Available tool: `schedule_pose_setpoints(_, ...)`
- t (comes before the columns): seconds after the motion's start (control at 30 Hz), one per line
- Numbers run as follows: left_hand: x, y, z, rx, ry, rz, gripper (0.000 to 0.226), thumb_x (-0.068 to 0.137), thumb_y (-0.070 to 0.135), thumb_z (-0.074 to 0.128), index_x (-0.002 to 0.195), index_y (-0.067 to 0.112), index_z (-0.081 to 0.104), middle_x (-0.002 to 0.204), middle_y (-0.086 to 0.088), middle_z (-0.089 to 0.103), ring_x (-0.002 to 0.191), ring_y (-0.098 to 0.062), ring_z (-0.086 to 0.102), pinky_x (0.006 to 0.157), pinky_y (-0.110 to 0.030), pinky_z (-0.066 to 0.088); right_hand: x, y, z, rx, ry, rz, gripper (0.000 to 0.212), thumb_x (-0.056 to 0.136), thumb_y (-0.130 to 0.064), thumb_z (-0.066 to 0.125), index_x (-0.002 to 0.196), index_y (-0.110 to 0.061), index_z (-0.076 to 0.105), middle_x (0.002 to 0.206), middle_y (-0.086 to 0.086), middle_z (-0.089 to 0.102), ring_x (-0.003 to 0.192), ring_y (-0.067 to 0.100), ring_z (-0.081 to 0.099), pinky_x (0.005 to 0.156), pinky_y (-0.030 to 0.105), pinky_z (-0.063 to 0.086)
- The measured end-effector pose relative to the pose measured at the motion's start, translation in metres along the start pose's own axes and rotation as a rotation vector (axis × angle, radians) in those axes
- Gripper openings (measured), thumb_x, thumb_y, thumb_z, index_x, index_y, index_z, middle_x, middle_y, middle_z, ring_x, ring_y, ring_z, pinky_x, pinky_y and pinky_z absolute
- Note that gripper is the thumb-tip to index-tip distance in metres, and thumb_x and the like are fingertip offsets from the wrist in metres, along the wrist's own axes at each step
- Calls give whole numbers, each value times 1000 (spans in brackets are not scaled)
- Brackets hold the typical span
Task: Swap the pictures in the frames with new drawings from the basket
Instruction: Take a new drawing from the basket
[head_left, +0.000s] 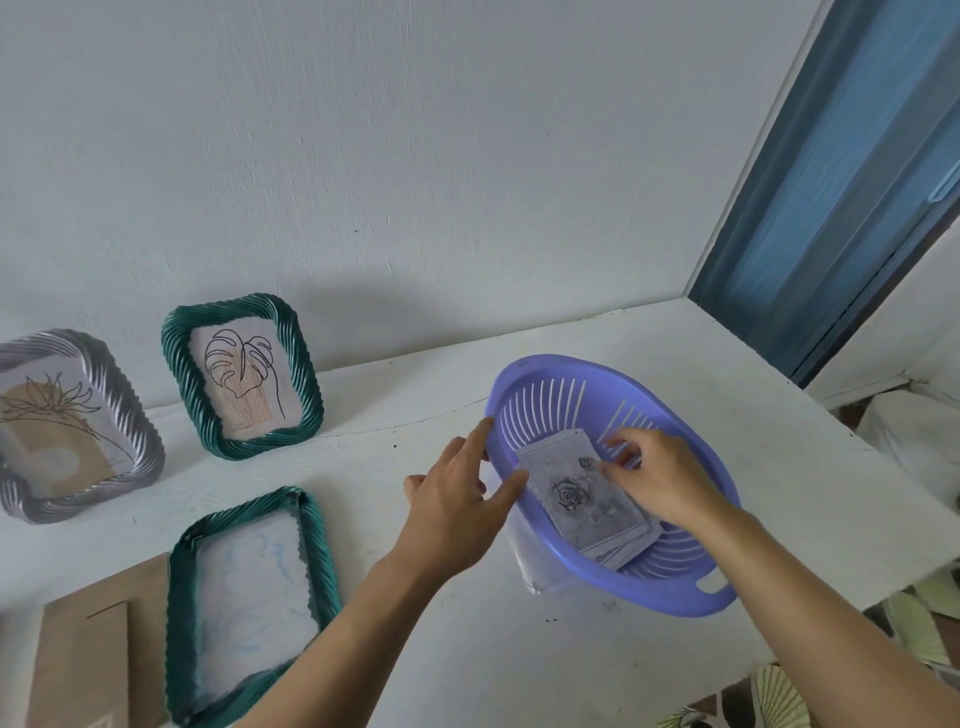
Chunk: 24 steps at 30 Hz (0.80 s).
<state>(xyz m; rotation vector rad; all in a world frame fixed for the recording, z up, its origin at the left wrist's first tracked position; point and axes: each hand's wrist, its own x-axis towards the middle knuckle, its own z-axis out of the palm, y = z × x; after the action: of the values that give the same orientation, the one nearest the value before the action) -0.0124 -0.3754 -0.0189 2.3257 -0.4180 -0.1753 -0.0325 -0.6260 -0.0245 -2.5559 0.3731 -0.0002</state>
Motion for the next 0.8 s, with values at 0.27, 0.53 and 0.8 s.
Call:
schedule_pose_setpoints(0.27, 0, 0, -1, -43, 40, -41, 69, 89, 59, 58, 149, 42, 29, 111, 24, 49, 86, -2, 56, 101, -40, 38, 12, -22, 3, -416, -174, 72, 60, 72, -63, 76, 107, -17, 58, 104, 1, 64, 95, 24, 62, 76, 39, 54)
schedule_pose_setpoints(0.53, -1, 3, -3, -42, 28, -73, 71, 88, 61, 57, 149, 45, 27, 114, 23, 51, 90, -5, 55, 102, -40, 34, 7, -31, 1, -408, -150, 70, 54, 76, -51, 79, 108, -17, 55, 94, 1, 62, 85, 22, 59, 60, 32, 41)
schedule_pose_setpoints(0.8, 2, 6, -5, -26, 29, -75, 70, 89, 59, 58, 150, 44, 28, 115, 21, 54, 101, -9, 56, 98, -37, 29, 1, -32, 5, -444, 0, -16, 35, 81, -32, 80, 95, -17, 52, 94, -1, 58, 81, 23, 54, 58, 31, 38)
